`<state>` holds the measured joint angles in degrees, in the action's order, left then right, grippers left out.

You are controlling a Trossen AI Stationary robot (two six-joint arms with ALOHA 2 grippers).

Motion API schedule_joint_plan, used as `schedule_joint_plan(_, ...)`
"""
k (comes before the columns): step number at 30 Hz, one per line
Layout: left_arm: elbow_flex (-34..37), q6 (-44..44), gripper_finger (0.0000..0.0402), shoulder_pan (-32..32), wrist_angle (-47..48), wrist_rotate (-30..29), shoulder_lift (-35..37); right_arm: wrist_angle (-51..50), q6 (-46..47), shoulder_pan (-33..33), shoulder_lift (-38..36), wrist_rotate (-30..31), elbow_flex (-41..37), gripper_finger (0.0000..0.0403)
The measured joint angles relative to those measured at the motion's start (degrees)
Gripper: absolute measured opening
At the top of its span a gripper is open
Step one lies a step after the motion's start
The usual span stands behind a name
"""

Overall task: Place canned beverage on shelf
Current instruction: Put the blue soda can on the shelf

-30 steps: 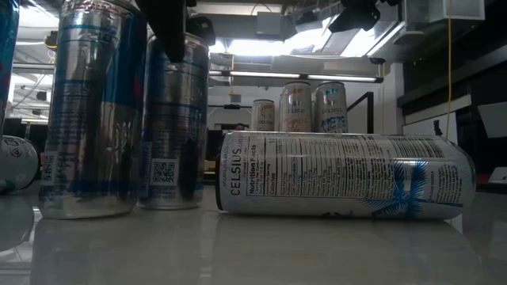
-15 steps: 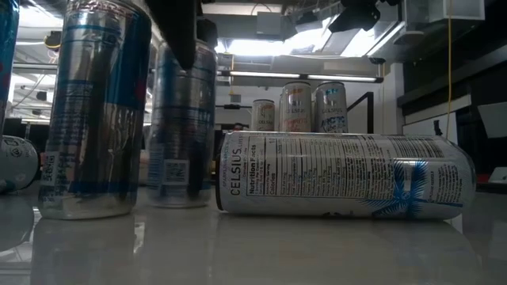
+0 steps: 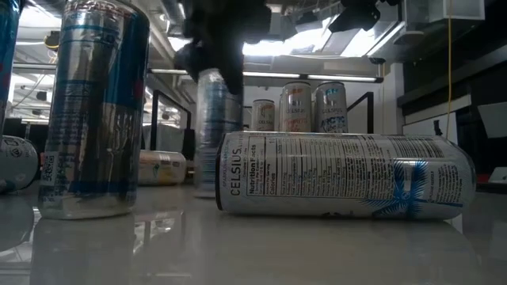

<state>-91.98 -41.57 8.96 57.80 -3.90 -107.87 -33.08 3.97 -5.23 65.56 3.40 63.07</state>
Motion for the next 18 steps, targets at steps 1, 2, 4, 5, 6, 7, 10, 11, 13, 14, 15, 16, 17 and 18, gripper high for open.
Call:
schedule_joint_plan(1, 0.0, -0.47, 0.0215, -0.84, -0.02, -0.24, 0.0, 0.0, 0.0, 0.02, 0.0, 0.0, 0.0, 0.0303)
schedule_joint_plan(2, 0.0, -1.09, 0.0215, -1.64, -0.04, -0.45, 0.0, 0.0, 0.0, 0.0, 0.0, 0.0, 0.02, 0.0303)
schedule_joint_plan(4, 0.0, -1.85, 0.0215, -3.18, -0.04, -0.95, 0.0, 0.0, 0.0, 0.02, 0.0, 0.0, 0.02, 0.0303)
schedule_joint_plan(5, 0.0, -1.81, 0.0215, -3.88, -0.02, -1.29, 0.0, 0.0, 0.0, 0.0, 0.0, 0.0, 0.02, 0.0303)
schedule_joint_plan(6, 0.0, -1.8, 0.0215, -4.54, 0.0, -1.57, 0.0, 0.0, 0.0, 0.02, 0.0, 0.0, 0.02, 0.0303)
schedule_joint_plan(7, 0.0, -1.81, 0.0215, -5.22, -0.02, -1.66, 0.0, 0.0, 0.0, 0.0, 0.0, 0.01, 0.02, 0.0303)
schedule_joint_plan(10, 0.0, -1.82, 0.0216, -6.98, 0.01, -1.66, 0.0, 0.0, 0.0, 0.0, 0.0, 0.0, 0.02, 0.0303)
schedule_joint_plan(11, 0.0, -1.8, 0.0217, -7.47, 0.01, -1.68, 0.0, 0.0, 0.0, 0.0, 0.0, 0.0, 0.02, 0.0303)
schedule_joint_plan(13, 0.0, -1.32, 0.0222, -8.21, 0.01, -1.49, 0.0, 0.0, 0.0, 0.02, 0.0, 0.0, 0.02, 0.0303)
schedule_joint_plan(14, 0.0, -1.06, 0.0227, -8.44, 0.01, -1.34, 0.0, 0.0, 0.0, 0.01, -0.01, 0.0, 0.02, 0.0303)
schedule_joint_plan(15, 0.0, -0.87, 0.0232, -8.63, 0.01, -1.15, 0.0, 0.0, 0.0, 0.0, 0.0, 0.01, 0.02, 0.0303)
schedule_joint_plan(16, 0.0, -0.82, 0.0238, -8.69, 0.01, -1.12, 0.0, 0.0, 0.0, 0.0, -0.01, 0.0, 0.02, 0.0303)
schedule_joint_plan(17, 0.0, -0.75, 0.0244, -8.69, 0.03, -1.12, 0.0, 0.0, 0.0, 0.0, -0.01, 0.0, 0.02, 0.0303)
schedule_joint_plan(18, 0.0, -0.73, 0.025, -8.69, 0.04, -1.11, 0.0, 0.0, 0.0, 0.01, 0.0, 0.0, 0.02, 0.0303)
